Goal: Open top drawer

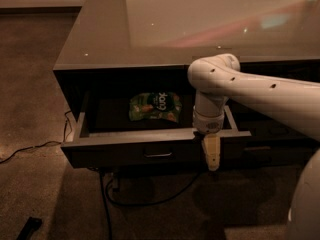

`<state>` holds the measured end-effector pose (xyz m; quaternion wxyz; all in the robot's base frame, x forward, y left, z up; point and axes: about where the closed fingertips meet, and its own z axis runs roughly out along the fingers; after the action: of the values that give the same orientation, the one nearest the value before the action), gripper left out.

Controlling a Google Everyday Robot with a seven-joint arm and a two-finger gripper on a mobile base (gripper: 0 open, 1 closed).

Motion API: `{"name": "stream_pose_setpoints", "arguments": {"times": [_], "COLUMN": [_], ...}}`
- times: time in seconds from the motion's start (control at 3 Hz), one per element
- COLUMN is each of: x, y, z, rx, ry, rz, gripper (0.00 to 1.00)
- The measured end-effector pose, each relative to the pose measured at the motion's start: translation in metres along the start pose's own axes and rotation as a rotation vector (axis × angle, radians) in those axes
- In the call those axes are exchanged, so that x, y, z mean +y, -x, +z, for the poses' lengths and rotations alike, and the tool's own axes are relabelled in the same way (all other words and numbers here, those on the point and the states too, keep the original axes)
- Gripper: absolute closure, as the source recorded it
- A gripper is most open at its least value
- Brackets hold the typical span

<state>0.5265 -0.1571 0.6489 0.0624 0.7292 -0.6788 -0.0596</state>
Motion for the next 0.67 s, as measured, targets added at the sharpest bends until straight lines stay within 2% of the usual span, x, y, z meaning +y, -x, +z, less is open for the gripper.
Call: {"name": "stream_pose_setpoints", "arguments": {"times": [0.33,0.67], "x": [0.0010,0.0077], "y": [0.0075,0.0127], "z": [0.0098,0.0085], "rx": [0.017,0.055], "ry": [0.021,0.024], "rz": [-0.024,-0.028], "gripper": [0.19,0.42]}}
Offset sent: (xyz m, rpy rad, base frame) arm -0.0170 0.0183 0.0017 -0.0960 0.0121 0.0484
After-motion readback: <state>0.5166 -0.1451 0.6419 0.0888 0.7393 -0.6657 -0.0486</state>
